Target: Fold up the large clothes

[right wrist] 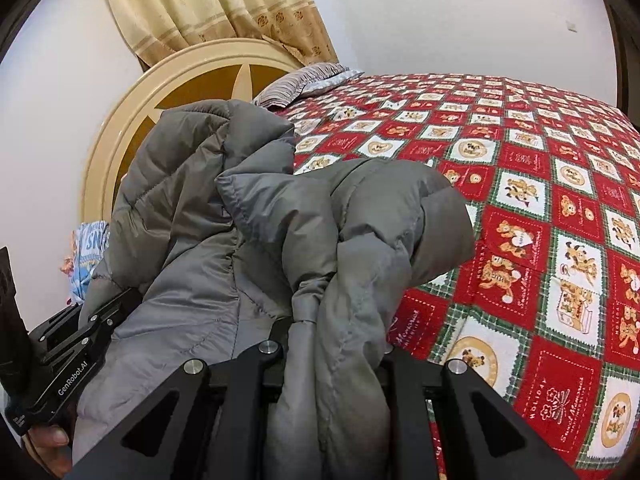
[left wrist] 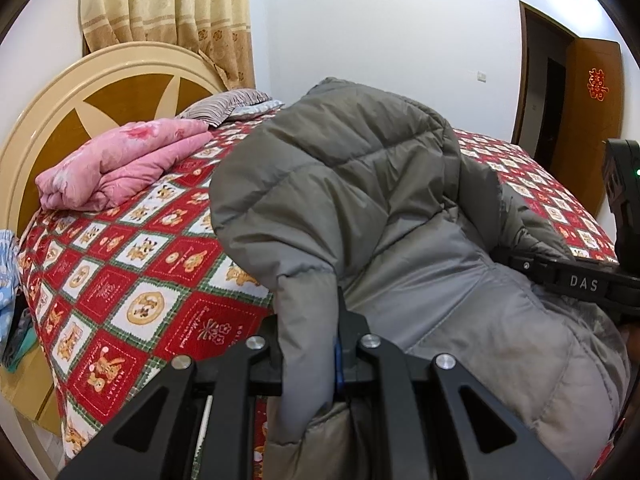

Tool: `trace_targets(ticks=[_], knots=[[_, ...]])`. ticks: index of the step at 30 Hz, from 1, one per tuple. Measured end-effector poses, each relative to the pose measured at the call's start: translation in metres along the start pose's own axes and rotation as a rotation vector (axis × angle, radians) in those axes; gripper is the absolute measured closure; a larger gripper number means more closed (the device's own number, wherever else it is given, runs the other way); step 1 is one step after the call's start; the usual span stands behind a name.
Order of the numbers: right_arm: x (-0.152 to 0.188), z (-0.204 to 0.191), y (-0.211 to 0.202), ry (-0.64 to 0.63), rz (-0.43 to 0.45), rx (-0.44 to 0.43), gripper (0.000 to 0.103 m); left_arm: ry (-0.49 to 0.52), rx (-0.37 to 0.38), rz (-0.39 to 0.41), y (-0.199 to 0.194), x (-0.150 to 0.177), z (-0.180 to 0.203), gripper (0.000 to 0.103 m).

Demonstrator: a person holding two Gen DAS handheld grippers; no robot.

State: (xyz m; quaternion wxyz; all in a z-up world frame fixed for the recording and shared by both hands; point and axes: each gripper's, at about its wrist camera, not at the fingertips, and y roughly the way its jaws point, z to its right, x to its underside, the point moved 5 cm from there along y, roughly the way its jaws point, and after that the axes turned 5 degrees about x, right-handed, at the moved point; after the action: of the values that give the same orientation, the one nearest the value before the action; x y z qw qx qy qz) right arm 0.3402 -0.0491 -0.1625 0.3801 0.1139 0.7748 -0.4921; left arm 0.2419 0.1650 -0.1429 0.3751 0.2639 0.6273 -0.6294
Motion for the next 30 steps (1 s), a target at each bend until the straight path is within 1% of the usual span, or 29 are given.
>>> trace_targets(ticks=[4,9,11,12,14,16,17,18,20,21,24,26,28,30], knots=[[0.007,0.000,0.013,-0.002,-0.029,0.004,0.089,-0.007,-0.009,-0.013,0.007,0.008,-0.006,0.085],[0.014,-0.002,0.027,-0.008,-0.052,0.004,0.089,-0.021,-0.018,-0.033,0.017,0.018,-0.015,0.077],[0.016,-0.003,0.030,-0.014,-0.057,0.004,0.089,-0.029,-0.025,-0.041,0.020,0.021,-0.019,0.070],[0.017,-0.003,0.033,-0.016,-0.063,0.003,0.089,-0.035,-0.029,-0.042,0.022,0.022,-0.021,0.068],[0.018,-0.003,0.037,-0.013,-0.070,0.001,0.088,-0.041,-0.035,-0.045,0.024,0.024,-0.023,0.059],[0.020,-0.002,0.042,-0.007,-0.080,0.000,0.087,-0.044,-0.035,-0.047,0.026,0.025,-0.025,0.058],[0.020,-0.001,0.044,-0.006,-0.084,0.000,0.087,-0.044,-0.037,-0.048,0.027,0.025,-0.026,0.055],[0.021,-0.001,0.045,-0.003,-0.088,0.000,0.086,-0.044,-0.042,-0.048,0.028,0.026,-0.026,0.054],[0.022,0.002,0.049,0.004,-0.097,0.000,0.084,-0.049,-0.051,-0.050,0.030,0.027,-0.028,0.043],[0.023,0.003,0.051,0.009,-0.103,0.001,0.082,-0.054,-0.056,-0.051,0.031,0.027,-0.030,0.041],[0.026,0.007,0.055,0.023,-0.112,-0.002,0.079,-0.075,-0.044,-0.059,0.034,0.029,-0.033,0.037],[0.026,0.008,0.057,0.024,-0.115,0.000,0.076,-0.078,-0.053,-0.058,0.035,0.030,-0.035,0.033],[0.028,0.010,0.060,0.024,-0.122,0.005,0.071,-0.080,-0.058,-0.060,0.037,0.031,-0.036,0.030],[0.030,0.013,0.064,0.031,-0.137,0.006,0.069,-0.085,-0.061,-0.063,0.039,0.032,-0.037,0.028]])
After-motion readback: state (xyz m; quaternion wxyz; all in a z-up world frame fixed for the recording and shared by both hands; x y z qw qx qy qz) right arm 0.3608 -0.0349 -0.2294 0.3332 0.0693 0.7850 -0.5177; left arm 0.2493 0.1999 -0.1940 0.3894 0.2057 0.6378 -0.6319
